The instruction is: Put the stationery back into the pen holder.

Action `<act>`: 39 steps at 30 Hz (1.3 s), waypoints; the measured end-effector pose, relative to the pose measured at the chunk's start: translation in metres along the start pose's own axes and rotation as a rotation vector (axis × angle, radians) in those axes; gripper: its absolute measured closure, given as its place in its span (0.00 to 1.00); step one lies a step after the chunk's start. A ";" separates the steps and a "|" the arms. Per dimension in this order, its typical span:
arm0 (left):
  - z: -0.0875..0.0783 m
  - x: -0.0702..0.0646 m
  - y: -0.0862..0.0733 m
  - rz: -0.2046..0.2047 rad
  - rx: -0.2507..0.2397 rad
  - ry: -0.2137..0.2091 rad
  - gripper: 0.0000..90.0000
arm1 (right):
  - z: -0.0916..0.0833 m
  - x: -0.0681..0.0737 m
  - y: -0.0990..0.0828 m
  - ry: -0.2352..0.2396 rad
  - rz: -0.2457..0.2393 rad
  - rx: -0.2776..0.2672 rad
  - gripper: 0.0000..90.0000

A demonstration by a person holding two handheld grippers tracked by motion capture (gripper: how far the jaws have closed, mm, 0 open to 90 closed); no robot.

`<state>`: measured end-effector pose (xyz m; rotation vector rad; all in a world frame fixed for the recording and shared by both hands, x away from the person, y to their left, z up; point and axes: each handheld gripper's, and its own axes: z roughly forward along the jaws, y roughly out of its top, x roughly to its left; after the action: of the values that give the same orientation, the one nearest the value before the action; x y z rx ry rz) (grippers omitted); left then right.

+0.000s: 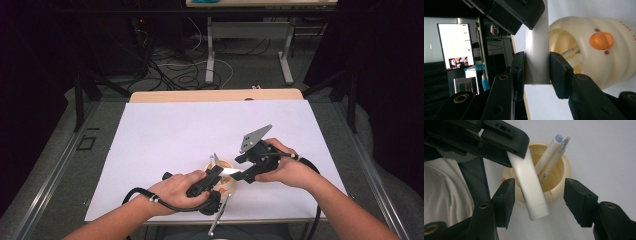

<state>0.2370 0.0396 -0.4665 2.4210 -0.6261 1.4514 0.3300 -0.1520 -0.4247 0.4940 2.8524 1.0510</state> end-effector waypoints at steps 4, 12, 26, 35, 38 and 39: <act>0.001 -0.004 0.003 0.034 0.002 -0.003 0.75 | 0.003 0.004 0.001 0.025 -0.007 0.028 0.52; 0.001 -0.007 0.008 0.073 -0.014 0.014 0.75 | 0.008 0.008 0.002 0.072 -0.032 0.067 0.61; 0.002 -0.006 0.013 0.083 -0.034 0.023 0.74 | 0.015 0.008 0.004 0.074 -0.074 0.117 0.74; 0.003 -0.007 0.012 0.083 -0.030 0.024 0.74 | 0.016 0.012 0.006 0.063 -0.098 0.137 0.77; 0.003 -0.006 0.011 0.068 -0.025 0.018 0.74 | 0.016 0.011 0.008 0.065 -0.107 0.129 0.77; 0.003 -0.005 0.010 0.056 -0.028 0.011 0.74 | 0.016 0.011 0.008 0.060 -0.113 0.130 0.77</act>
<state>0.2326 0.0303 -0.4726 2.3912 -0.7123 1.4662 0.3246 -0.1329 -0.4315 0.3099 2.9740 0.8818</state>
